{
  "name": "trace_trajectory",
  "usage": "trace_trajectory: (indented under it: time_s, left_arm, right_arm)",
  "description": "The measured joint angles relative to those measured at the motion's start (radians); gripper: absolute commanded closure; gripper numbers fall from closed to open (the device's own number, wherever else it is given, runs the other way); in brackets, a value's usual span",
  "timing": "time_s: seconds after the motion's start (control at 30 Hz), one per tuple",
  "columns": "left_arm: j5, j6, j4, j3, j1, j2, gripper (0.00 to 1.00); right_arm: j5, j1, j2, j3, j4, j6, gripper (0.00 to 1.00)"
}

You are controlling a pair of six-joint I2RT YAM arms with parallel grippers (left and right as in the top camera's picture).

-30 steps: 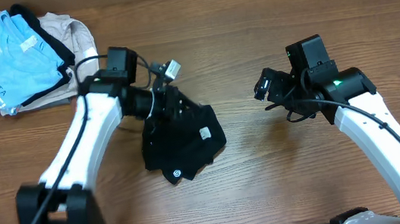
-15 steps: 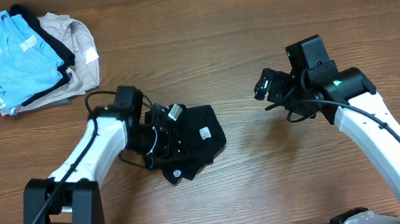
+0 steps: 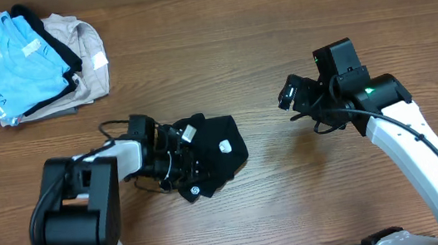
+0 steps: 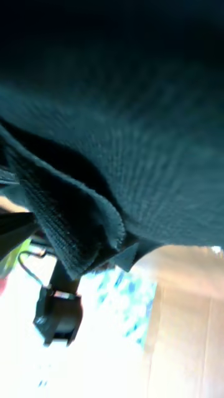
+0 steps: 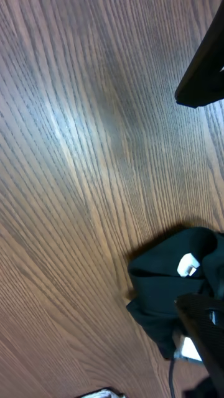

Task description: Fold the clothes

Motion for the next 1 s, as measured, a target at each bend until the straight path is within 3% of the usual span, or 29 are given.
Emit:
trace_trajectory:
  time_s: [0.2, 0.37, 0.4, 0.43, 0.53, 0.63, 0.83, 1.0]
  left_arm:
    - [0.081, 0.044, -0.044, -0.001, 0.005, 0.013, 0.79]
    - [0.083, 0.098, -0.223, 0.024, 0.004, -0.057, 0.7]
    - [0.083, 0.105, -0.254, 0.037, 0.004, -0.085, 0.65]
    - [0.082, 0.113, -0.277, 0.056, 0.004, -0.115, 0.53]
    - [0.058, 0.121, -0.315, 0.146, 0.012, -0.221, 0.0]
    - [-0.046, 0.066, -0.314, 0.234, 0.034, -0.307, 0.0]
    - [-0.401, -0.104, -0.307, 0.296, 0.089, -0.36, 0.0]
    - [-0.571, -0.105, -0.31, 0.294, 0.135, -0.353, 0.0]
  right_arm:
    - [0.0, 0.0, 0.0, 0.0, -0.001, 0.0, 0.0]
    - [0.0, 0.0, 0.0, 0.0, -0.001, 0.0, 0.0]
    - [0.0, 0.0, 0.0, 0.0, -0.001, 0.0, 0.0]
    - [0.0, 0.0, 0.0, 0.0, -0.001, 0.0, 0.0]
    - [0.0, 0.0, 0.0, 0.0, 0.0, 0.0, 0.0]
    - [0.0, 0.0, 0.0, 0.0, 0.0, 0.0, 0.0]
    - [0.0, 0.0, 0.0, 0.0, -0.001, 0.0, 0.0]
    - [0.0, 0.0, 0.0, 0.0, -0.001, 0.0, 0.0]
